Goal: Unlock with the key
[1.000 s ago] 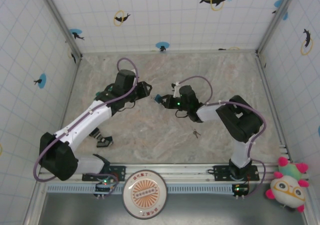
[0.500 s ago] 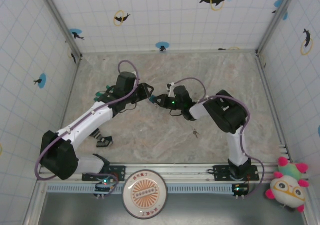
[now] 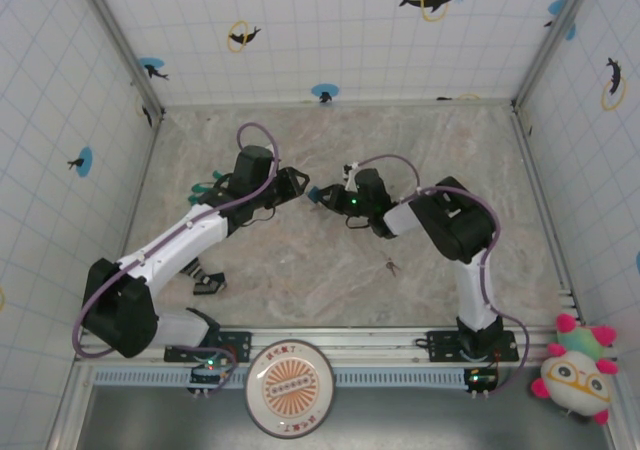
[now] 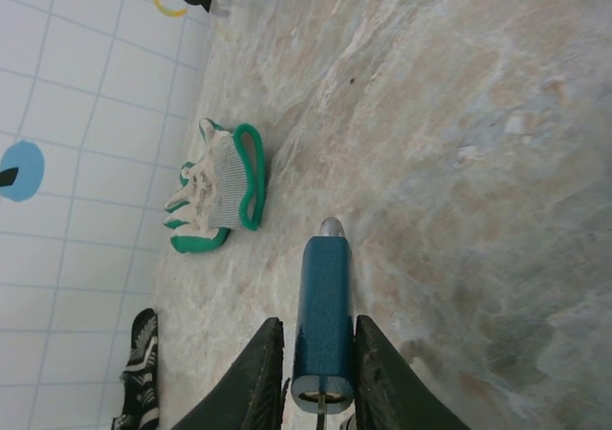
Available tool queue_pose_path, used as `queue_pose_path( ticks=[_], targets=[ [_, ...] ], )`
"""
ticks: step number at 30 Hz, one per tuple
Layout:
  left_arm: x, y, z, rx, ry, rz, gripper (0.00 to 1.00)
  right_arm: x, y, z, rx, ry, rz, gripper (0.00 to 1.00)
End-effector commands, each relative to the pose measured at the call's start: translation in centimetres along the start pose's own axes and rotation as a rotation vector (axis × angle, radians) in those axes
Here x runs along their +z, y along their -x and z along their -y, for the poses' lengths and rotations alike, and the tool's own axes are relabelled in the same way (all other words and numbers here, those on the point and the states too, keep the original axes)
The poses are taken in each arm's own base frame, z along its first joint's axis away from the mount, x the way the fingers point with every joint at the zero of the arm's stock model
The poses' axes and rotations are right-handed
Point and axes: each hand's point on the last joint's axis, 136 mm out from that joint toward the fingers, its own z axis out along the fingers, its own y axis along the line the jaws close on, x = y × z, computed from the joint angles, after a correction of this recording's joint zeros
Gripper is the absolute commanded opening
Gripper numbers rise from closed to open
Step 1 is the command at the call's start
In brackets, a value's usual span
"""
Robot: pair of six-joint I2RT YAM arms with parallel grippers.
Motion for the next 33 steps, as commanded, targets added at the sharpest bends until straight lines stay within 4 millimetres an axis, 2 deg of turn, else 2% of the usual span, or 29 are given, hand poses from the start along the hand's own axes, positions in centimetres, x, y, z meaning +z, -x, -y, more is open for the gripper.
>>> queue_pose_path(
  ticks=[1, 8, 13, 16, 22, 28, 33],
  targets=[
    [0.5, -0.4, -0.3, -0.014, -0.005, -0.014, 0.4, -0.7, 0.7, 0.8, -0.02, -0.039, 0.021, 0.25],
    [0.5, -0.6, -0.6, -0.019, 0.002, -0.012, 0.4, -2.0, 1.1, 2.5, -0.018, -0.109, 0.017, 0.28],
    [0.4, -0.7, -0.7, -0.016, 0.003, -0.007, 0.41, -3.9, 1.6, 2.3, -0.059, -0.155, 0.032, 0.29],
    [0.6, -0.9, -0.6, -0.014, -0.013, -0.01, 0.5, -6.2, 1.8, 1.8, -0.131, -0.23, 0.033, 0.3],
    [2.3, -2.5, -0.5, -0.011, -0.055, -0.074, 0.53, -12.5, 1.9, 2.1, -0.22, -0.426, 0.063, 0.35],
    [4.2, -4.6, 1.0, 0.071, -0.06, -0.143, 0.49, -18.6, 0.1, 3.2, -0.227, -0.605, 0.051, 0.35],
    [5.5, -7.1, 1.8, 0.119, -0.072, -0.215, 0.45, -23.1, -2.7, 5.0, -0.206, -0.751, 0.005, 0.32]
  ],
)
